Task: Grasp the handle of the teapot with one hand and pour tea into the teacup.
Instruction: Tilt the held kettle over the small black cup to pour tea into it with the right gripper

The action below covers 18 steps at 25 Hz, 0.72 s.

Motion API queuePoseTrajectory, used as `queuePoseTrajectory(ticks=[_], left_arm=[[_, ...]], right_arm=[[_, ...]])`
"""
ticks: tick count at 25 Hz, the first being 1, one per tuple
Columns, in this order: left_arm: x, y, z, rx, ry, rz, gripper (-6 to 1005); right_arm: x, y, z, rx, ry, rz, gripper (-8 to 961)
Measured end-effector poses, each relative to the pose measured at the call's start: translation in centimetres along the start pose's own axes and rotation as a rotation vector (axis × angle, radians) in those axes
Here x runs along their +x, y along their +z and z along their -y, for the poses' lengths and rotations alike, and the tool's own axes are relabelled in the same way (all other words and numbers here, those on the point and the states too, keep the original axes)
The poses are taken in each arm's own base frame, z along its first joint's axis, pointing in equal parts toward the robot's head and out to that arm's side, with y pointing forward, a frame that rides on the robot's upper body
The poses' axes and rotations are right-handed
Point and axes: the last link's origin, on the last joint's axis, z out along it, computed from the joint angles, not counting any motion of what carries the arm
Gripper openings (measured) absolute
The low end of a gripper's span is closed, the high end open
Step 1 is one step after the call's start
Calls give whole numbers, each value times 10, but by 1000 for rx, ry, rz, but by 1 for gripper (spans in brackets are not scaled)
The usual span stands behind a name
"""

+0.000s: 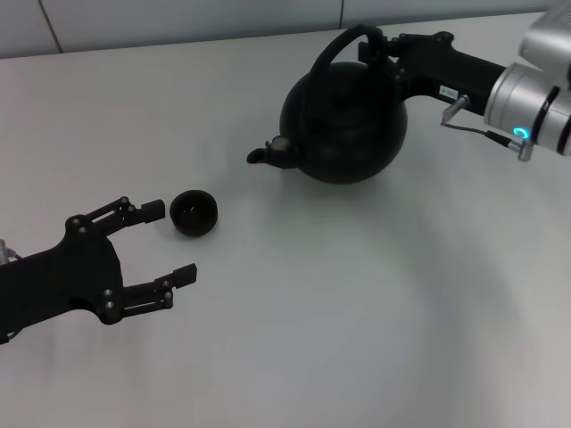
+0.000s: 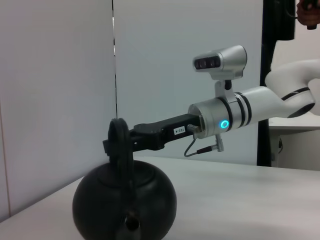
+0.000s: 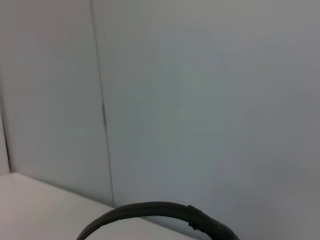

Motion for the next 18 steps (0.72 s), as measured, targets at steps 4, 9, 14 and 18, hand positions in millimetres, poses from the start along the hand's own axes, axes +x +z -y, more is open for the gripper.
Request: queuePoseTrajectory(ticks=[4, 9, 14, 18], left_arm=[[-1, 0, 0, 1, -3, 1, 859], [-2, -1, -2, 4, -7, 1, 859], [-2, -2, -2, 5, -8, 1, 859], [-2, -1, -3, 5, -10, 0, 859]], right_arm=[[-3, 7, -3, -15, -34, -21, 132], [-8, 16, -6, -32, -78, -44, 132], [-14, 22, -8, -48, -96, -40, 132], [-19, 27, -9, -56, -108, -33, 133]])
